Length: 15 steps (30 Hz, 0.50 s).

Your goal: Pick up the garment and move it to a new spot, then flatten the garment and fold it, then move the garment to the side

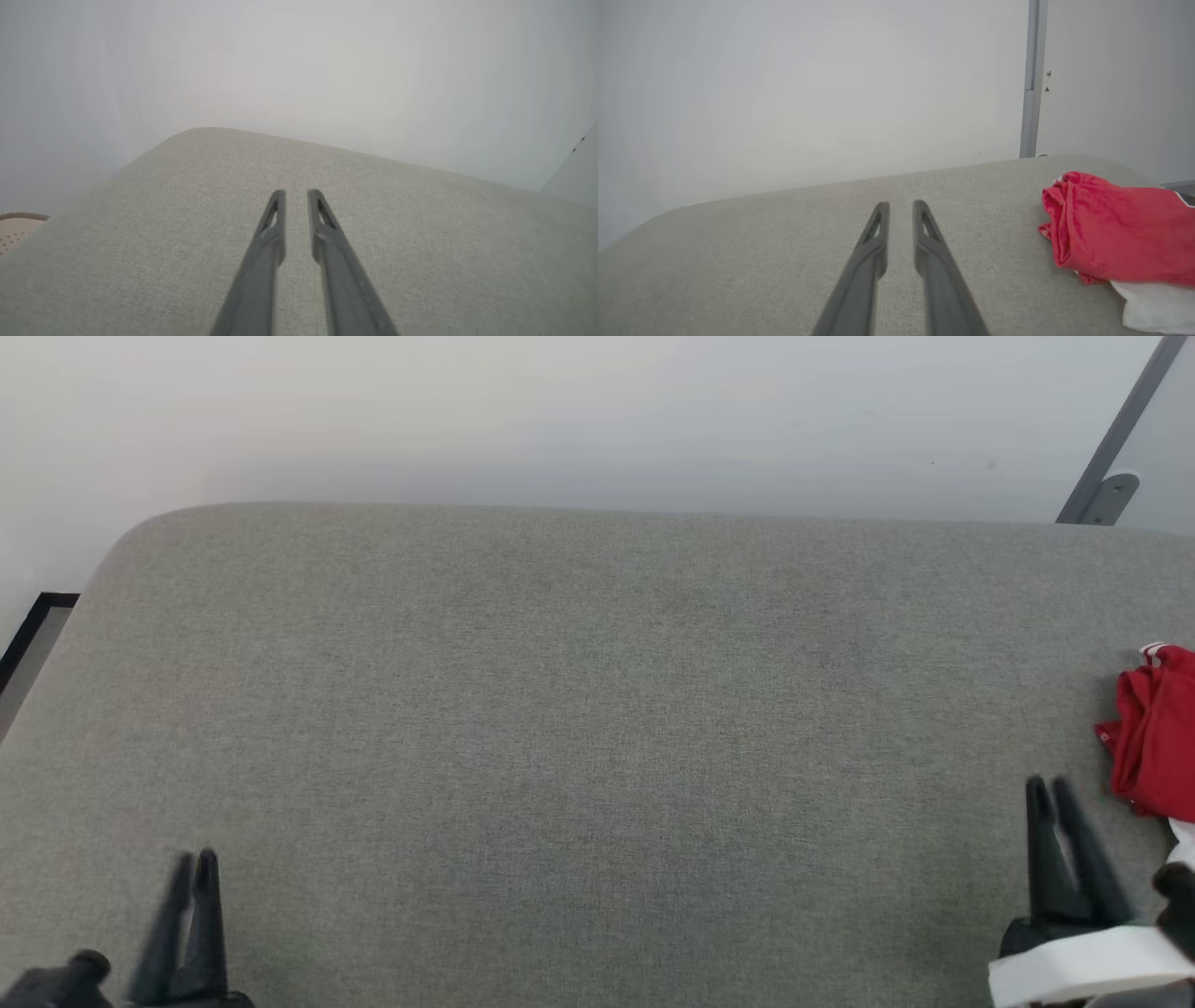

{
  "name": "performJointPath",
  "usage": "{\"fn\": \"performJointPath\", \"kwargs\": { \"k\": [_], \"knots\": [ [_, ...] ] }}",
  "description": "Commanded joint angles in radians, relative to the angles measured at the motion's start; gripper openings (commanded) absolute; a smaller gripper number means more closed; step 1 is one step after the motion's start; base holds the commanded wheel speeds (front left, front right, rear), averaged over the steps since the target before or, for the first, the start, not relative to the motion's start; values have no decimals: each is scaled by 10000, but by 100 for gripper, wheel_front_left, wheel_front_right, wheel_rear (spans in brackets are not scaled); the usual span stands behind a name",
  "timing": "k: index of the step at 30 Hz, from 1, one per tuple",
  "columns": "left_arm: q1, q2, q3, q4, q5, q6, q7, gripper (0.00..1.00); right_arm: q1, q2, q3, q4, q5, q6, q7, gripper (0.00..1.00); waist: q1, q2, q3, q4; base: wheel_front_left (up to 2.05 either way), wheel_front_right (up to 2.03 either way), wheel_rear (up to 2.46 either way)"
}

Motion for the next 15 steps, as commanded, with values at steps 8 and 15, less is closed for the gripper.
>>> {"fn": "performJointPath", "kwargs": {
  "k": [8, 15],
  "knots": [
    [-237, -186, -17, 204, -1151, 2, 327, 0, -173, 14, 24, 293, 1250, 0, 253, 0, 0, 0, -22, -40, 0, 0, 0],
    [-489, -319, -14, 365, -2229, 3, 642, 0, -354, 22, 49, 502, 2431, -1, 487, 0, 0, 0, -45, -81, 0, 0, 0]
  ]
}}
